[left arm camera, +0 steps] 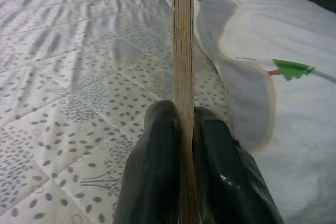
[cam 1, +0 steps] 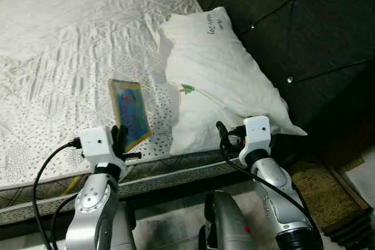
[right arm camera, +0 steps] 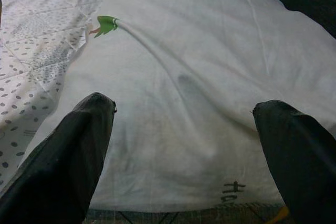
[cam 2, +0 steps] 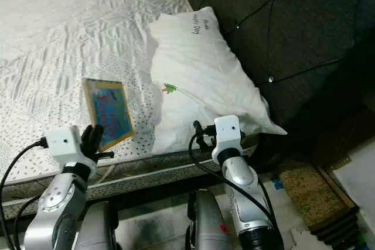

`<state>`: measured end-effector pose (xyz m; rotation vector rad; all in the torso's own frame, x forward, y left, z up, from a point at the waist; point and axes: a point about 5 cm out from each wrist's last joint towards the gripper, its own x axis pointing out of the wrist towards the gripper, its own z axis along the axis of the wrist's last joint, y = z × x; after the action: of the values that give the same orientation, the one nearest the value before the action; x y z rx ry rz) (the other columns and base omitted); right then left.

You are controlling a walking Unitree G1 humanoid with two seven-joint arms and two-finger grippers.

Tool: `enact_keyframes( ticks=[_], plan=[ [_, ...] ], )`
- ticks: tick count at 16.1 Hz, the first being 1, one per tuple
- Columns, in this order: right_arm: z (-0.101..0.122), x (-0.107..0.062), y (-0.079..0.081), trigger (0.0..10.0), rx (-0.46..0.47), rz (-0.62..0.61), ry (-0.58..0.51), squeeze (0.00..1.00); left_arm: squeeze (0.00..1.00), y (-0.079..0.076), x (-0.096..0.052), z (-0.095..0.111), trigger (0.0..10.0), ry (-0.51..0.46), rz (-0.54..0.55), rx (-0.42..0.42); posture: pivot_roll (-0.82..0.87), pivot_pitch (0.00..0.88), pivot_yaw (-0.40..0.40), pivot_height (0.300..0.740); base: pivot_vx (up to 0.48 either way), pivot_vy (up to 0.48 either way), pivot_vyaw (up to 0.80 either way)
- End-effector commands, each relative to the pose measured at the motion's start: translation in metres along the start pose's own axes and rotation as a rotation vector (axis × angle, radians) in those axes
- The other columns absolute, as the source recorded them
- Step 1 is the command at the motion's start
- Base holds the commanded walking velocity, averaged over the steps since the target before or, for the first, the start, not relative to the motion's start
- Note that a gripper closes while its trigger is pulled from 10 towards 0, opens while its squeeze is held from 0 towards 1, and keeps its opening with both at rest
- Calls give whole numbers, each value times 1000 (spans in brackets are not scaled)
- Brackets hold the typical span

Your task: Clean up the room

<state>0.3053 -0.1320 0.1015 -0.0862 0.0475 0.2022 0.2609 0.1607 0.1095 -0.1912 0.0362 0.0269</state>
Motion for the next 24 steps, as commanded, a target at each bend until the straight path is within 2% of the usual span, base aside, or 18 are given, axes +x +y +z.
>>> enact_keyframes(
  ticks=[1,4,9,14,24],
  plan=[
    [-1,0,1,10000,-15,15,1,0,0,-2,0,7,10000,-39,-12,-1,21,158,-48,585,0,0,0],
    [-1,0,1,10000,-20,19,-1,0,0,-2,0,7,10000,-42,-14,-3,21,158,-48,585,0,0,721],
    [-2,0,-1,10000,-10,11,1,0,0,-4,1,7,10000,-43,-17,-18,21,152,-48,585,0,0,0],
    [-2,0,-1,10000,-15,12,-2,0,0,3,9,15,10000,-78,-16,15,21,152,-48,585,0,0,0],
    [0,2,-4,10000,-7,4,-8,0,0,-2,9,11,10000,-68,-33,7,16,148,-49,585,291,0,0]
  ],
)
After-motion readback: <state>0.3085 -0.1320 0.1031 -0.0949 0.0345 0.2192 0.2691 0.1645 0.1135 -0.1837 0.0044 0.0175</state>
